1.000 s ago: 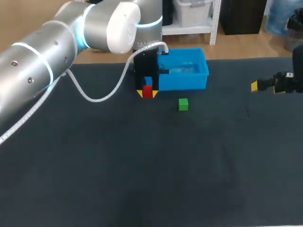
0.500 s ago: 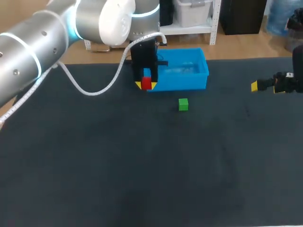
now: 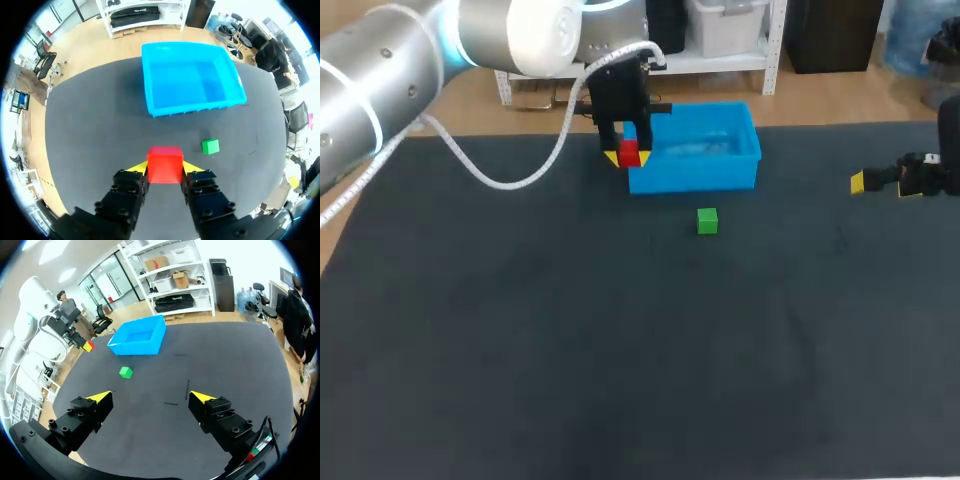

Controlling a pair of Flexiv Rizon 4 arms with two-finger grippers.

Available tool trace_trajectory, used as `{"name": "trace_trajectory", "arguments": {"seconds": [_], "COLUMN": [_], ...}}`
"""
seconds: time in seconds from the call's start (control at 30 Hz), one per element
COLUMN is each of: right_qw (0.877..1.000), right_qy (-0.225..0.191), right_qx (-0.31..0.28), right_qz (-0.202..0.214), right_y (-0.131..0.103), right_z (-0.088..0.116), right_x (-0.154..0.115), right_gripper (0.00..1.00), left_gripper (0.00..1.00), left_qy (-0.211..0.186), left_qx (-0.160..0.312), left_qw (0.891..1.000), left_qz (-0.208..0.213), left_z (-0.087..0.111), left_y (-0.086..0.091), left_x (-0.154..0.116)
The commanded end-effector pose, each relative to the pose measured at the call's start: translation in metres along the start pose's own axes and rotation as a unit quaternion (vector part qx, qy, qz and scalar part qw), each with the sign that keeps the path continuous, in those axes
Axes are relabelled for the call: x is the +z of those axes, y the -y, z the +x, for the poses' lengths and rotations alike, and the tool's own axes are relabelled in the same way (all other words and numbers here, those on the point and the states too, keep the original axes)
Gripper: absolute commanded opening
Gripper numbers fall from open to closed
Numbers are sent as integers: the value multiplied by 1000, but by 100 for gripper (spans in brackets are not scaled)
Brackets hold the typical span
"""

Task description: Use the left arm to pick the red cube and place it into the blue plastic box first, then use the right arm to grasp the green cube and put it into the same blue plastic box after the first action is fully finished.

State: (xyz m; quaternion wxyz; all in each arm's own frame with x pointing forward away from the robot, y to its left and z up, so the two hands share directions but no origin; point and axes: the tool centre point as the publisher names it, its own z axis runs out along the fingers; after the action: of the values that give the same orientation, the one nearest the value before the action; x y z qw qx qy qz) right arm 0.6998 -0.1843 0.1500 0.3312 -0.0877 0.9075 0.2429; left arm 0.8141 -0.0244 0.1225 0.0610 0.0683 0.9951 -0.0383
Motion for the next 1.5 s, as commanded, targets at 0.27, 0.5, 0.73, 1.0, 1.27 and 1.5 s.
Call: {"name": "trace_trajectory", "arguments": {"seconds": [0.27, 0.5, 0.73, 1.0, 1.27, 1.5], "right_qw": [1000, 1000, 1000, 1000, 1000, 1000], "right_qy": [0, 0, 0, 0, 0, 0], "right_qx": [0, 0, 0, 0, 0, 0], "right_qz": [0, 0, 0, 0, 0, 0], "right_y": [0, 0, 0, 0, 0, 0], "right_z": [0, 0, 0, 0, 0, 0], "right_x": [0, 0, 0, 0, 0, 0], "right_gripper": [100, 100, 100, 100, 100, 100], "left_gripper": [0, 0, 0, 0, 0, 0], "left_qy": [26, 48, 65, 81, 96, 101], "left_qx": [9, 23, 36, 47, 59, 64], "left_qw": [1000, 998, 997, 996, 994, 993], "left_qz": [11, 12, 11, 10, 9, 4], "left_z": [-8, -22, -36, -52, -71, -86], "left_y": [0, 3, 10, 16, 25, 31], "left_x": [-20, -32, -40, -47, -53, -51]}}
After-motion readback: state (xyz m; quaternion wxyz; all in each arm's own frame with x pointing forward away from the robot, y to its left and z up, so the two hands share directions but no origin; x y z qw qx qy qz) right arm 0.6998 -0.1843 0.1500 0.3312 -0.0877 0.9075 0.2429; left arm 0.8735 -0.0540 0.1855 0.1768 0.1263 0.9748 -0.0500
